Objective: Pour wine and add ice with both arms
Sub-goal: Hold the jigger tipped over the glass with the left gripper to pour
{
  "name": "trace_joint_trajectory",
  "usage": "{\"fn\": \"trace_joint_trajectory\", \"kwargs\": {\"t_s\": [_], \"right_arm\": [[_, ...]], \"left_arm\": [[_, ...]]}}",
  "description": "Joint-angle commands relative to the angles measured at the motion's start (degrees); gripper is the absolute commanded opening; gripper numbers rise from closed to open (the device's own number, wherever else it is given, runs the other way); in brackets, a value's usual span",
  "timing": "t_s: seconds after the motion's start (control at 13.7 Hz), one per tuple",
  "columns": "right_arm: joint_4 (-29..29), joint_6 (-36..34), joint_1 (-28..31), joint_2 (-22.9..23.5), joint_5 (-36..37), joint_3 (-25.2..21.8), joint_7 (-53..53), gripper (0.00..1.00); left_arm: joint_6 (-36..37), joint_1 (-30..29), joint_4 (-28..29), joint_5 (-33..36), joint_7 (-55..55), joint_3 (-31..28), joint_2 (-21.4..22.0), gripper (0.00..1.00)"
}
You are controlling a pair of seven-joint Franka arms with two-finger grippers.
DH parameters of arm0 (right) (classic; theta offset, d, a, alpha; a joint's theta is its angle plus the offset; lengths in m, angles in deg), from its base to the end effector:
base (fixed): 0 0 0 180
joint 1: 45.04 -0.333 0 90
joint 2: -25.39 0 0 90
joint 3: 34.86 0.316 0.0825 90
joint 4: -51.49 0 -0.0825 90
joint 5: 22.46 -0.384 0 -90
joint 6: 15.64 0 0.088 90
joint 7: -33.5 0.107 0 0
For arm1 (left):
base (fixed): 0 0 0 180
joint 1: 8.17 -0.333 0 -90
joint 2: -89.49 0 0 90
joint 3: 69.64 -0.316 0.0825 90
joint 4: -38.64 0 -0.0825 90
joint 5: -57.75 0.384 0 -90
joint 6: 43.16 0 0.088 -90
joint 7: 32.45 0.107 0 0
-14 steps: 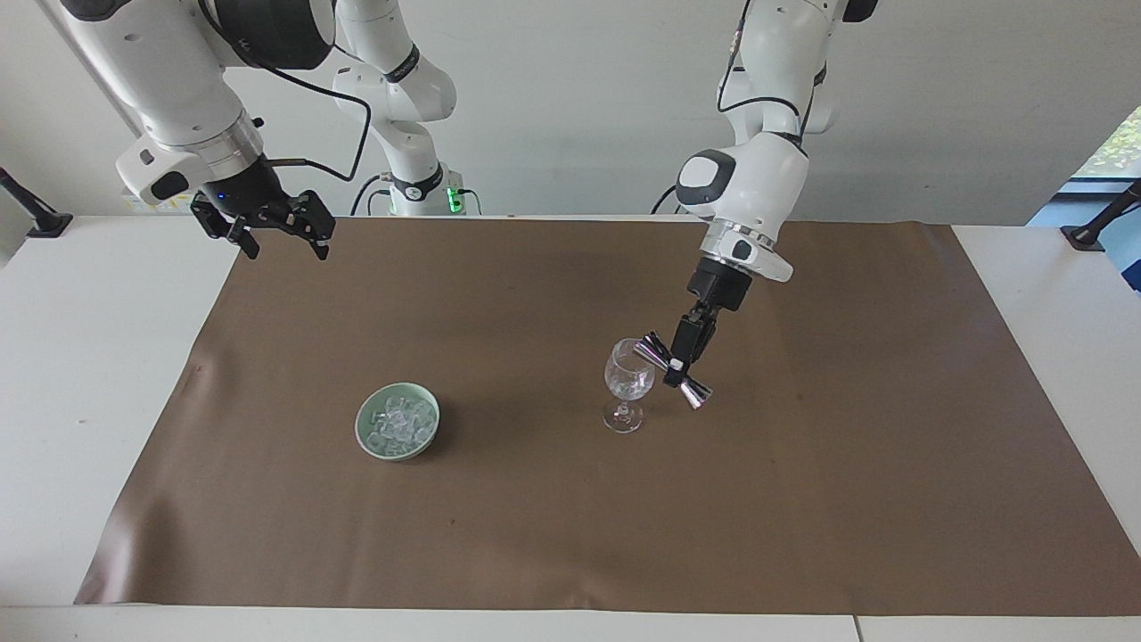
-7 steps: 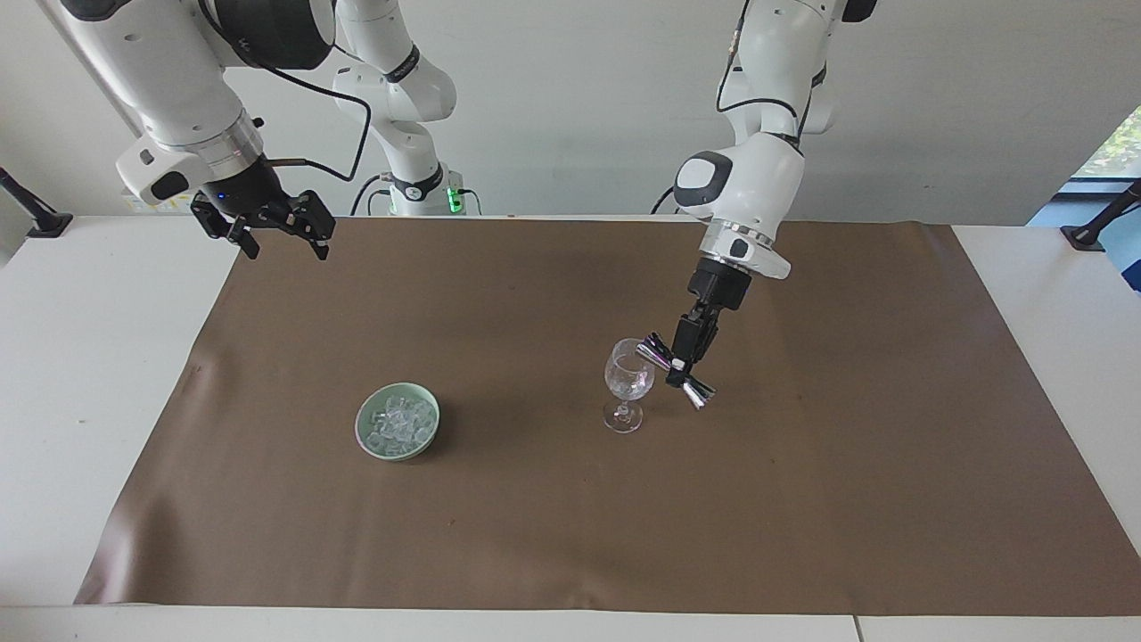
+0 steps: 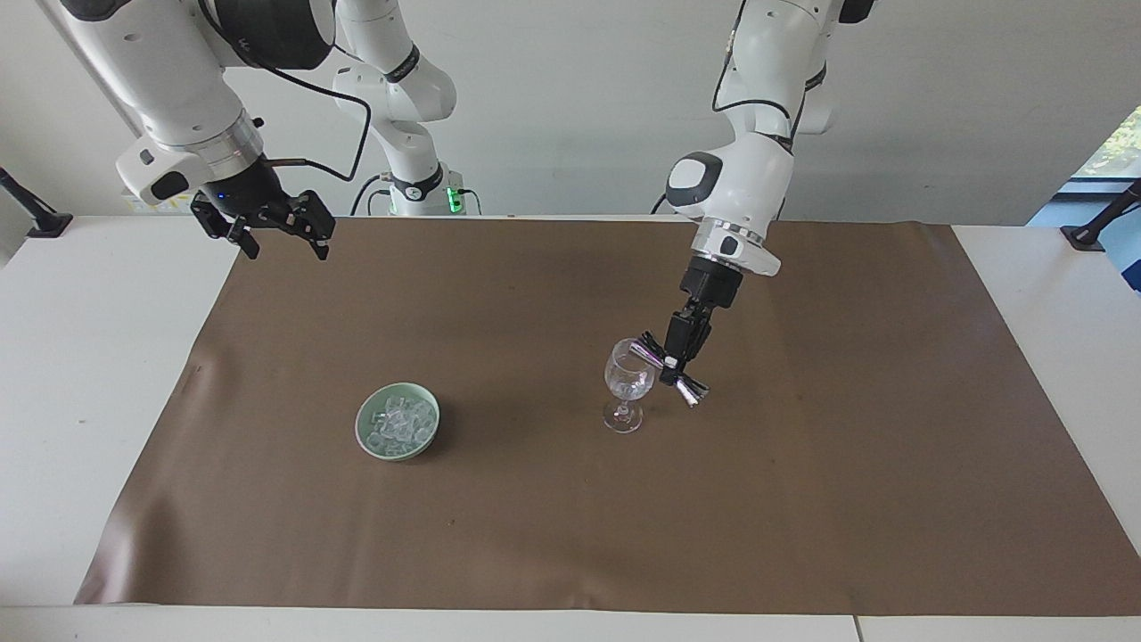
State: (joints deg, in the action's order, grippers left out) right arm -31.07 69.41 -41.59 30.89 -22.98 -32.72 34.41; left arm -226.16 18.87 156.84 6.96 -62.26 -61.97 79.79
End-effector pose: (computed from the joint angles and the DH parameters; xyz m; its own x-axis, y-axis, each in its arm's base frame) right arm 0.5755 -0.0133 0.6237 0.9979 -0.0379 -0.0526 -0.0386 -0.9992 -0.0118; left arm 0.5406 -0.2819 0.4429 0.6141 0.7778 0.1341 0.3979 -0.4518 0.7985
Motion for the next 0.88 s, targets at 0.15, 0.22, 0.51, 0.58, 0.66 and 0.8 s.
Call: {"fn": "trace_joint_trajectory", "kwargs": {"t_s": [0.15,0.22,0.51,0.58,0.66,0.8], "right_arm": [[-1.29,0.91,-0.02,-0.84,-1.14,-0.56,-1.00,1.00],[-1.29,0.91,-0.02,-0.84,-1.14,-0.56,-1.00,1.00],[-1.29,0.91,-0.02,-0.84,-1.14,-0.56,-1.00,1.00],[-1.29,0.91,-0.02,-0.84,-1.14,-0.56,-1.00,1.00],[-1.29,0.91,-0.02,-0.84,-1.14,-0.56,-1.00,1.00],[-1.29,0.91,-0.02,-0.84,-1.14,-0.56,-1.00,1.00]], "left_arm": [[-1.93,1.35,0.45,0.61,1.94,-0.99,0.03,0.00],[-1.93,1.35,0.45,0.61,2.82,-0.99,0.03,0.00],[-2.72,1.35,0.63,0.61,4.75,-0.99,0.12,0.00],[-2.81,1.35,0.63,0.61,4.93,-0.99,0.12,0.00],[-2.81,1.35,0.63,0.61,4.85,-0.99,0.12,0.00],[-2.81,1.35,0.54,0.61,4.93,-0.99,0.12,0.00]]}}
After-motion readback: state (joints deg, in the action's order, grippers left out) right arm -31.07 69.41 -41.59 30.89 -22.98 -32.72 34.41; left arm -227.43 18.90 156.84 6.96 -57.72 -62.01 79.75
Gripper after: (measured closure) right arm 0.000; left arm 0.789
